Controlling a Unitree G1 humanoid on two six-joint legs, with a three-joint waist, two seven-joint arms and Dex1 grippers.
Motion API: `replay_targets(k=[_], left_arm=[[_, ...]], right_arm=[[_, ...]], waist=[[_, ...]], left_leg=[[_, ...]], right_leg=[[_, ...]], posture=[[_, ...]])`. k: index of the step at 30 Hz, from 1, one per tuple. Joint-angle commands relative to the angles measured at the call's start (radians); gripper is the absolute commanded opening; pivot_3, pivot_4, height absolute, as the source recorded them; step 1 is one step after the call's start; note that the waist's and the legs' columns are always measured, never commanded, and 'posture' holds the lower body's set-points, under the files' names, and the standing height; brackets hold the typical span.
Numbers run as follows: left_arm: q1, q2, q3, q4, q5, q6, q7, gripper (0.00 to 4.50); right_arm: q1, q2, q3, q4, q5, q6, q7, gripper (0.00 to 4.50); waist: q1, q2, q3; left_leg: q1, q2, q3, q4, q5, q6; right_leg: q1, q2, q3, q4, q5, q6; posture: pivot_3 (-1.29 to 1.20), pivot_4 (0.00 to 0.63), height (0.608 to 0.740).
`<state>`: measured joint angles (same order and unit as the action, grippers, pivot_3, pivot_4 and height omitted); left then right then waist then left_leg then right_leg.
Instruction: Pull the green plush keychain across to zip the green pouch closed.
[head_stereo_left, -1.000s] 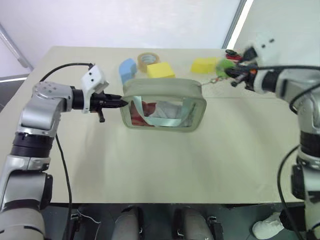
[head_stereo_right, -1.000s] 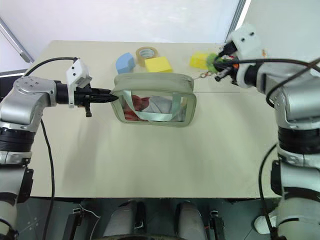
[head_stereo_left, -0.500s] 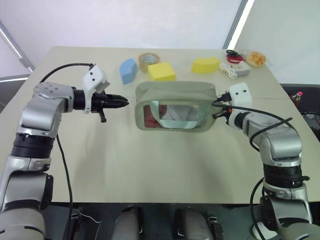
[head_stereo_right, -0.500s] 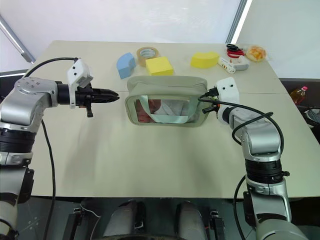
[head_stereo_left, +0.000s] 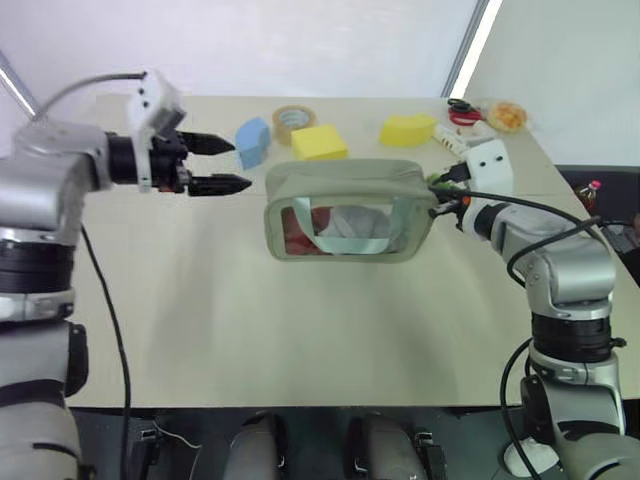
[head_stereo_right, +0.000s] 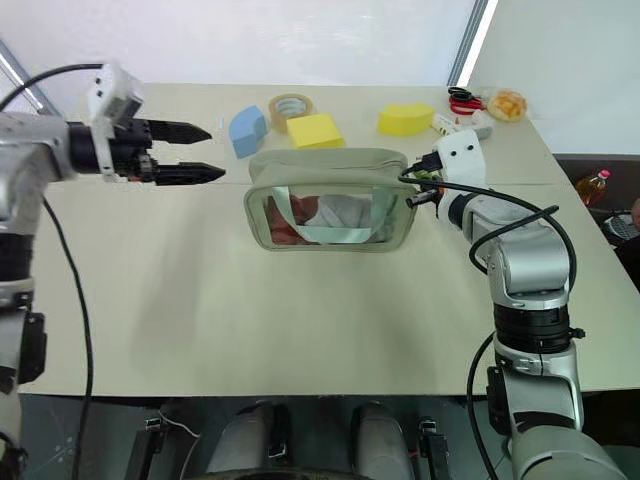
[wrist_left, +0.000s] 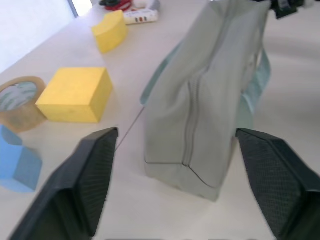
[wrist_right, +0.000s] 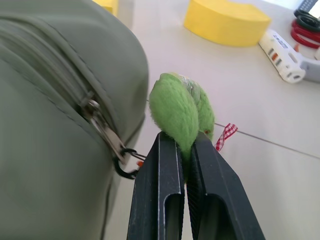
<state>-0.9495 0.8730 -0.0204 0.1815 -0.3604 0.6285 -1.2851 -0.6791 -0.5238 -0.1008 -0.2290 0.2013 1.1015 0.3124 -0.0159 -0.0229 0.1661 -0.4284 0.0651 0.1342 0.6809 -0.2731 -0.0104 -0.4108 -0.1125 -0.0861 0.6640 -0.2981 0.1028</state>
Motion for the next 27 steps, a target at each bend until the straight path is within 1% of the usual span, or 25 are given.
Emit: replay_targets(k=[1,4,7,12,13,14,15,19,20,22,24,27], left_arm=[[0.029,-0.03,-0.032,-0.052,-0.001,-0.024,-0.006,3.81],[0.074,-0.068,-0.073,-0.083,0.03,-0.071,0.007,3.81],[0.093,-0.105,-0.089,-0.087,0.044,-0.09,0.033,3.81],[0.086,-0.156,-0.103,-0.034,0.078,-0.162,0.065,3.81],[0.081,-0.163,-0.099,-0.022,0.079,-0.169,0.067,3.28],[0.078,-0.167,-0.097,-0.015,0.079,-0.174,0.067,2.97],[0.074,-0.17,-0.093,-0.01,0.077,-0.173,0.069,2.5],[0.068,-0.152,-0.092,0.011,0.092,-0.196,0.06,0.39],[0.062,-0.145,-0.091,0.022,0.102,-0.2,0.063,0.03],[0.055,-0.123,-0.086,0.036,0.117,-0.203,0.067,0.03],[0.051,-0.096,-0.074,0.047,0.124,-0.2,0.067,0.03],[0.071,-0.03,-0.057,0.043,0.125,-0.188,0.048,0.03]], right_arm=[[-0.053,0.013,0.014,-0.01,0.006,-0.025,0.004,0.0],[-0.071,0.026,0.023,-0.001,0.006,-0.024,0.0,0.0],[-0.072,0.027,0.023,0.001,0.005,-0.021,0.003,0.0],[-0.07,0.034,0.019,-0.007,0.009,-0.008,-0.001,0.0],[-0.071,0.037,0.021,-0.01,0.009,-0.005,-0.003,0.0],[-0.072,0.04,0.022,-0.011,0.009,-0.003,-0.004,0.0],[-0.072,0.041,0.022,-0.013,0.01,-0.002,-0.004,0.0],[-0.072,0.046,0.025,-0.01,0.009,-0.005,-0.006,0.0],[-0.076,0.054,0.028,-0.006,0.01,-0.008,-0.007,0.0],[-0.094,0.088,0.025,-0.004,0.023,-0.011,-0.013,0.0],[-0.124,0.156,0.012,-0.002,0.052,0.003,-0.024,0.0],[-0.166,0.246,0.031,-0.002,0.071,0.014,-0.034,0.0]], waist=[[0.003,0.0,0.0],[0.005,0.0,0.0],[0.004,0.0,0.0],[0.002,0.0,0.0],[0.002,0.0,0.0],[0.002,0.0,0.0],[0.002,0.0,0.0],[0.002,0.0,0.0],[0.002,0.0,0.0],[-0.002,0.0,0.0],[-0.009,0.0,0.0],[-0.016,0.0,0.0]], left_leg=[[0.0,0.0,0.0,0.0,0.0,0.0],[0.0,0.0,0.0,0.001,0.0,0.0],[0.0,0.0,0.0,0.0,0.0,0.0],[0.0,0.0,0.0,0.001,0.0,0.0],[0.0,0.0,0.0,0.001,0.0,0.0],[0.0,0.0,0.0,0.0,0.0,0.0],[0.0,0.0,0.0,0.0,0.0,0.0],[0.0,0.0,0.0,0.0,0.0,0.0],[0.0,0.0,0.0,0.0,0.0,0.0],[0.0,0.0,0.0,0.0,0.0,0.0],[0.0,0.0,0.0,0.0,0.0,0.0],[0.0,0.001,0.0,-0.001,0.0,-0.001]], right_leg=[[0.0,0.0,0.0,0.0,0.0,0.0],[0.001,0.0,0.0,0.0,0.0,0.0],[0.001,0.0,0.0,0.001,0.0,0.0],[0.0,0.0,0.0,0.0,0.0,0.0],[0.0,0.0,0.0,0.0,0.0,0.0],[0.0,0.0,0.0,0.0,0.0,0.0],[0.0,0.0,0.0,0.0,0.0,0.0],[0.0,0.0,0.0,0.0,0.0,0.0],[0.0,0.0,0.0,0.0,0.0,0.0],[0.0,0.0,0.0,0.0,0.0,0.0],[-0.001,0.0,0.0,0.001,0.0,0.0],[-0.002,0.001,0.001,0.001,0.0,0.0]], posture=[[0.0,0.15,0.74],[0.0,0.15,0.74],[0.0,0.15,0.74],[0.0,0.15,0.74],[0.0,0.15,0.74],[0.0,0.15,0.74],[0.0,0.15,0.74],[0.0,0.15,0.74],[0.0,0.15,0.74],[0.0,0.15,0.74],[0.0,0.15,0.74],[0.0,0.15,0.74]])
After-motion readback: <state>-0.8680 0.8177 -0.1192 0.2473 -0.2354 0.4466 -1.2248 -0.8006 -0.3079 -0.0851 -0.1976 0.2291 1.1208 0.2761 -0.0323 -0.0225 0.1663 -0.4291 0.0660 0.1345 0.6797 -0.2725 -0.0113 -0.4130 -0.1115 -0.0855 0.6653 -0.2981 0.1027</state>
